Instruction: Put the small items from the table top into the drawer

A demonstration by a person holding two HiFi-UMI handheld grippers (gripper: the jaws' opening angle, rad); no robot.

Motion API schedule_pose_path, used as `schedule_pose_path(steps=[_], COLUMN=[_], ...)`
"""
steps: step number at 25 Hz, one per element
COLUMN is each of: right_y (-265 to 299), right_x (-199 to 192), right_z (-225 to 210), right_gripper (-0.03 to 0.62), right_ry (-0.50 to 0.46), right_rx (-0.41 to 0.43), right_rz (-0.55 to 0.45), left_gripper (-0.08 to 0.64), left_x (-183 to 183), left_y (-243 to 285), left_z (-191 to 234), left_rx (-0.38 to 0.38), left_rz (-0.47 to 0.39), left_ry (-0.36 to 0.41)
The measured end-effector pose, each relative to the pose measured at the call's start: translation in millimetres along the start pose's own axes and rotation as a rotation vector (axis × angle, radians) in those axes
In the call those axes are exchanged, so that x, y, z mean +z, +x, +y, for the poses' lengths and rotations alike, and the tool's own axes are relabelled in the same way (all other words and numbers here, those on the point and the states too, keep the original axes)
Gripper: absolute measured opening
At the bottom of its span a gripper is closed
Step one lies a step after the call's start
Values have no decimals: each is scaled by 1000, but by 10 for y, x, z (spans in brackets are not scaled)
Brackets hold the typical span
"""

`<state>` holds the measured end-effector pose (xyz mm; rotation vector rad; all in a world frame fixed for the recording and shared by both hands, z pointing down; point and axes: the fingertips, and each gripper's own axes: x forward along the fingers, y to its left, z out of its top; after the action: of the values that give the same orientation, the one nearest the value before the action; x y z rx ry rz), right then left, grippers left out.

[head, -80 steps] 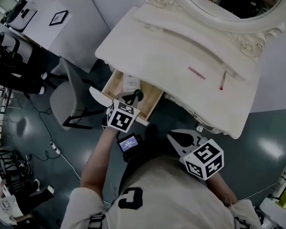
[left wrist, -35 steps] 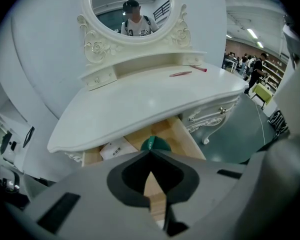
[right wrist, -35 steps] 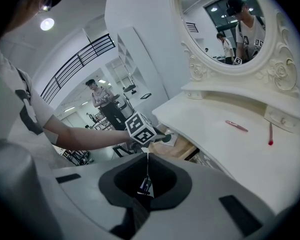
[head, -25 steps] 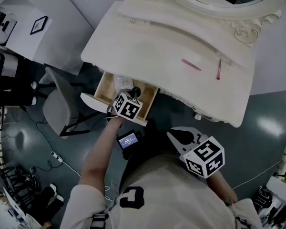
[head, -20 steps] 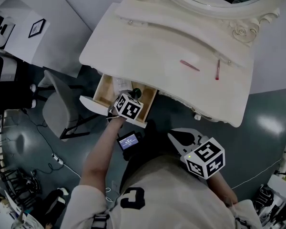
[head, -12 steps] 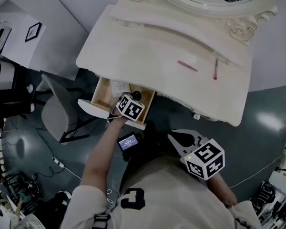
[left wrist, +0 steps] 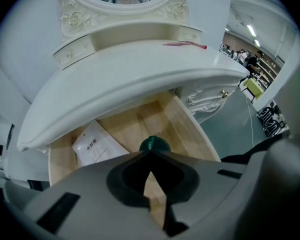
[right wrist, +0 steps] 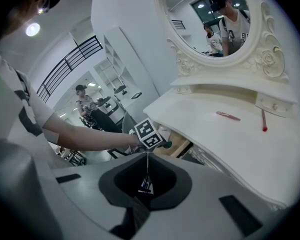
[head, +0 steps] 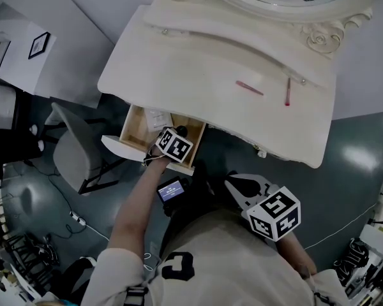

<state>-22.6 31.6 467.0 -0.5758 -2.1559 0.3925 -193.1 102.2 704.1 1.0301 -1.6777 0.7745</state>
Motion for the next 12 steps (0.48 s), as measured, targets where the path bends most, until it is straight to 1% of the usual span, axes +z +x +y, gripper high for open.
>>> schedule_pose_path(steps=[7,12], right_y=[1,-12], right_x=[-21,-47], right_z=[-37,-38], right_gripper=[28,28], right_ry=[12,13], right_rx=[-13,-23], right_rz=[7,9], left_gripper=[58,58], left_x=[-58,-106], left_y=[102,186], left_z=[-40,-94], left_rx=[-34,-86], left_rz=[26,57], left_ry=[-26,-97])
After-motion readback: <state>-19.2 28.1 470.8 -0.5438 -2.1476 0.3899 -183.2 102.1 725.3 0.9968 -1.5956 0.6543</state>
